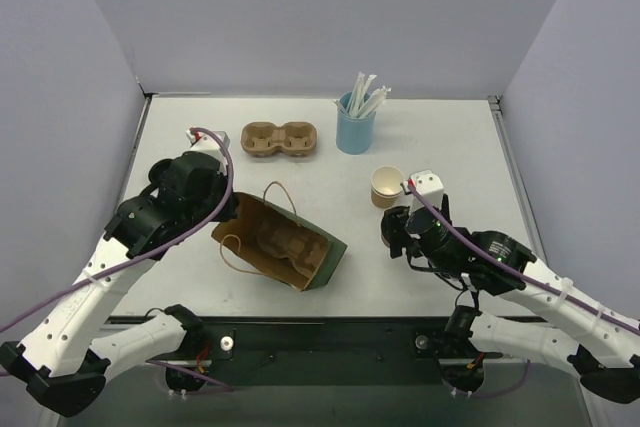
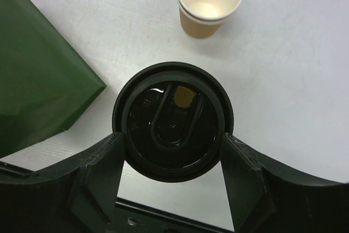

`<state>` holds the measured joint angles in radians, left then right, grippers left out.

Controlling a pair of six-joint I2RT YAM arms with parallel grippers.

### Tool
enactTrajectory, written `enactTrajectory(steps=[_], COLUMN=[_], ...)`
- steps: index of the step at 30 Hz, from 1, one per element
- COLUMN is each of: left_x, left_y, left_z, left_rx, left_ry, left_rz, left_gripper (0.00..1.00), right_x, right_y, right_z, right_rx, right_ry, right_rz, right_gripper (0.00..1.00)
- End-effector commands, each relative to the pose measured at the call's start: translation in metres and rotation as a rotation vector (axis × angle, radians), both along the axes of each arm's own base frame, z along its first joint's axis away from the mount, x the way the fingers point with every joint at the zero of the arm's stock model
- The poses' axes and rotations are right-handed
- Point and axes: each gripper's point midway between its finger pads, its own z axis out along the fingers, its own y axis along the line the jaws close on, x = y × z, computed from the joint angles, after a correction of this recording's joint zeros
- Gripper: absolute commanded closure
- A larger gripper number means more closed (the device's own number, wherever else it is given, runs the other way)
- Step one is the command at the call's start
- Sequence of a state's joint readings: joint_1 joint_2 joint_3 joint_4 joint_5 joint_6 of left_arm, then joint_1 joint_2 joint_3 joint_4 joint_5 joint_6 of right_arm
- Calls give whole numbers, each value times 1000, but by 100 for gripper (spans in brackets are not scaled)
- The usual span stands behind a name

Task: Pack the takeout coffee

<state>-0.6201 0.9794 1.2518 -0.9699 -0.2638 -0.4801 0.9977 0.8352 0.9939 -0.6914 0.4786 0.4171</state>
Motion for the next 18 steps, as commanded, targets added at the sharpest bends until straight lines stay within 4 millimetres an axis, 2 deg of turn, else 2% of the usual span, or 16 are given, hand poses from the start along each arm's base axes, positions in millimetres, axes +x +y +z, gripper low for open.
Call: enactTrajectory(steps=[1,2,5,9,13,18], left_x=[-8,-9,-11,-13,-15,-16], left_y=[-5,-8,-9,-12,-16,-21], left_z=[-2,-3,-6,-8,-9,-8], left_rx=[-19,-29,-35,-50,-82,-108], left_ry=[61,68,75,83,102,113], left_rz=[-17,-27,-33,-45,-39,-41], left_gripper=[100,100,100,100,100,100], right_x=[0,0,2,0,-4,-9], right_y=[3,0,-2,-10,-16,-20], right_z=[-22,-34,-48,-76,-92,-106], right_rx=[101,86,89,61,65,47], right_ry=[63,81,95,137,162,199], right_rz=[-41,-51,-78,-125,-172,-198], right_gripper=[53,53,53,48,47,38])
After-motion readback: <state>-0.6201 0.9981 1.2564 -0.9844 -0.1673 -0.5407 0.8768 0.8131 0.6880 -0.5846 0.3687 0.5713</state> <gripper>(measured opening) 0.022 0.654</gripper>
